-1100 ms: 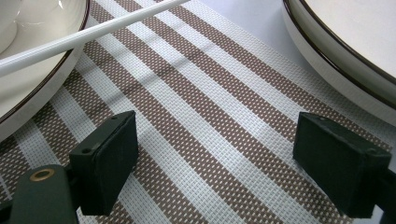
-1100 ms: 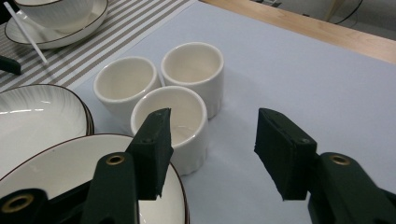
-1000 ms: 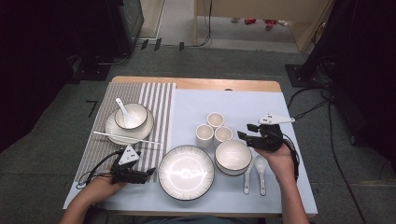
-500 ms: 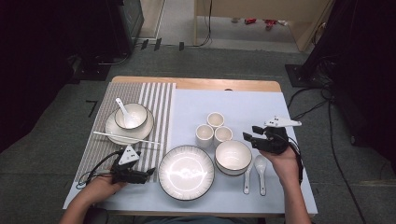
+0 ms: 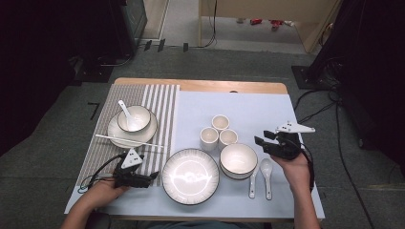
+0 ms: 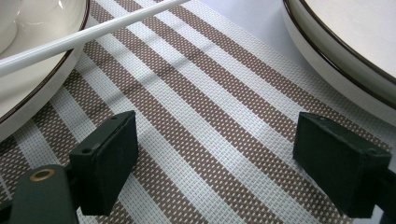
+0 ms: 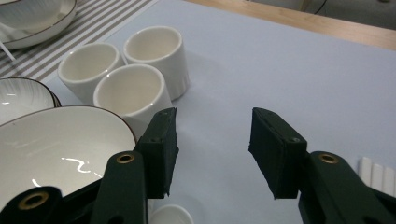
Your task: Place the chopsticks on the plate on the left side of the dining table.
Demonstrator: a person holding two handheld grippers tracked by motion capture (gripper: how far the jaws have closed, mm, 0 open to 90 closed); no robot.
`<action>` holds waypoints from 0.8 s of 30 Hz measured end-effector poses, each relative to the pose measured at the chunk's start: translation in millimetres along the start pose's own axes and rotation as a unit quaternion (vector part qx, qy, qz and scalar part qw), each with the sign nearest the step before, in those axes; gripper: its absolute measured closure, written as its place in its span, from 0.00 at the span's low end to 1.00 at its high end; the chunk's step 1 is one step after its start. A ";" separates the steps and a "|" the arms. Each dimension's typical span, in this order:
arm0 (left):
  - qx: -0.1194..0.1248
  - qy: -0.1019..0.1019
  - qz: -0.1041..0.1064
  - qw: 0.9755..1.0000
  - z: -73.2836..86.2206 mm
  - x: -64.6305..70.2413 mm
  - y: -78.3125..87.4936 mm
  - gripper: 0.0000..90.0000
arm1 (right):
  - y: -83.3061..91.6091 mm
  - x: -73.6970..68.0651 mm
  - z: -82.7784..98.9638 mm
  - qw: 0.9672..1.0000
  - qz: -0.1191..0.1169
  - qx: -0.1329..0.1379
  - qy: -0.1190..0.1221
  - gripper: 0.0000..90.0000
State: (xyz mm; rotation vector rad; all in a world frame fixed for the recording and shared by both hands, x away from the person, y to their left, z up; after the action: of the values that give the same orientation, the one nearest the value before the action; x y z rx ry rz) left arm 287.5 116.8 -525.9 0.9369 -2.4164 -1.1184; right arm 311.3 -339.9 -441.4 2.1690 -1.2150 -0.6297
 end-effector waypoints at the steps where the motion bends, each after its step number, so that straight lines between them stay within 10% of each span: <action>1: 0.000 0.000 0.000 1.000 0.0 0.0 0.0 0.16 | 0.3 0.9 1.5 1.000 0.001 0.000 -0.002 0.57; 24: 0.000 0.000 0.000 1.000 0.0 -0.1 0.1 0.16 | 3.4 10.9 21.7 1.000 0.021 0.000 -0.019 0.59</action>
State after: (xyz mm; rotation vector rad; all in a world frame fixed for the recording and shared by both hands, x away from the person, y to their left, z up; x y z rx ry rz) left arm 287.5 116.9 -525.8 0.9360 -2.4158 -1.1180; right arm 300.5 -356.1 -456.3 2.1340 -1.2770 -0.6571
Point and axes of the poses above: each handheld gripper's, and its own axes: y roughly backward along the jaws, z roughly out of its underside, x roughly to its right, the point moved 4 cm from there along -y, roughly forward along the jaws, and after that the axes turned 7 degrees about -x, right-handed, at the moved point
